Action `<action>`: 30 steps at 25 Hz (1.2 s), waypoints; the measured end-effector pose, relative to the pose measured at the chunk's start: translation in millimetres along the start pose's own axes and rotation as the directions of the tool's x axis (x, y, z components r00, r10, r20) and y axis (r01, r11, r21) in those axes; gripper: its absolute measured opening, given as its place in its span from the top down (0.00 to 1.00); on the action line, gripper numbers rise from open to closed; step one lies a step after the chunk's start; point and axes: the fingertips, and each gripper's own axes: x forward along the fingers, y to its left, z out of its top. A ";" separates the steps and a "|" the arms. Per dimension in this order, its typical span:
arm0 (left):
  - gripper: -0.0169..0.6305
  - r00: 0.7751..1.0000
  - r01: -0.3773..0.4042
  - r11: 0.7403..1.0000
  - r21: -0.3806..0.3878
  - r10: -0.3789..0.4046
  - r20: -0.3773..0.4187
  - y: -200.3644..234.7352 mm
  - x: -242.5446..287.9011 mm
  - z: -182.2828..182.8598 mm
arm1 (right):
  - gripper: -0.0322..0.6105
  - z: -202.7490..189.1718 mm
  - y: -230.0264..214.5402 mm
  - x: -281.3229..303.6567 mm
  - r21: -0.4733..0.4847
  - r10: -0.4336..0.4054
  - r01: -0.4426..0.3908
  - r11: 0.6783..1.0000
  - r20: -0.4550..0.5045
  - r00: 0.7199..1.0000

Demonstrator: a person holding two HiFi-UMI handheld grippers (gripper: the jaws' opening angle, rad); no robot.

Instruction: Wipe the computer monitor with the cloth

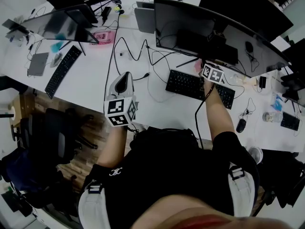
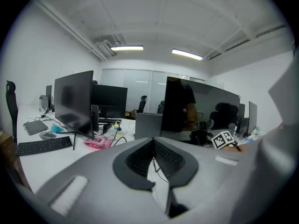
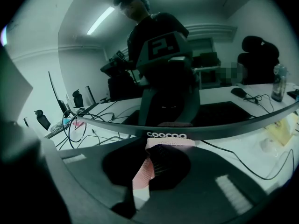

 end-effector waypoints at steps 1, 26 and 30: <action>0.90 1.000 -0.002 1.000 -0.002 0.002 -0.002 3.3 0.0 -0.8 | 0.93 0.2 4.2 1.7 0.002 0.003 -0.003 1.000 0.001 1.000; 0.90 1.000 0.017 1.000 -0.001 -0.017 -0.009 51.0 8.9 -1.9 | 0.93 -2.2 50.9 17.0 -0.170 -0.018 0.015 0.985 -0.016 1.000; 0.90 1.000 0.019 1.000 -0.005 -0.019 -0.006 53.5 10.4 -1.4 | 0.93 1.7 57.3 16.1 -0.131 -0.001 0.000 0.991 -0.009 1.000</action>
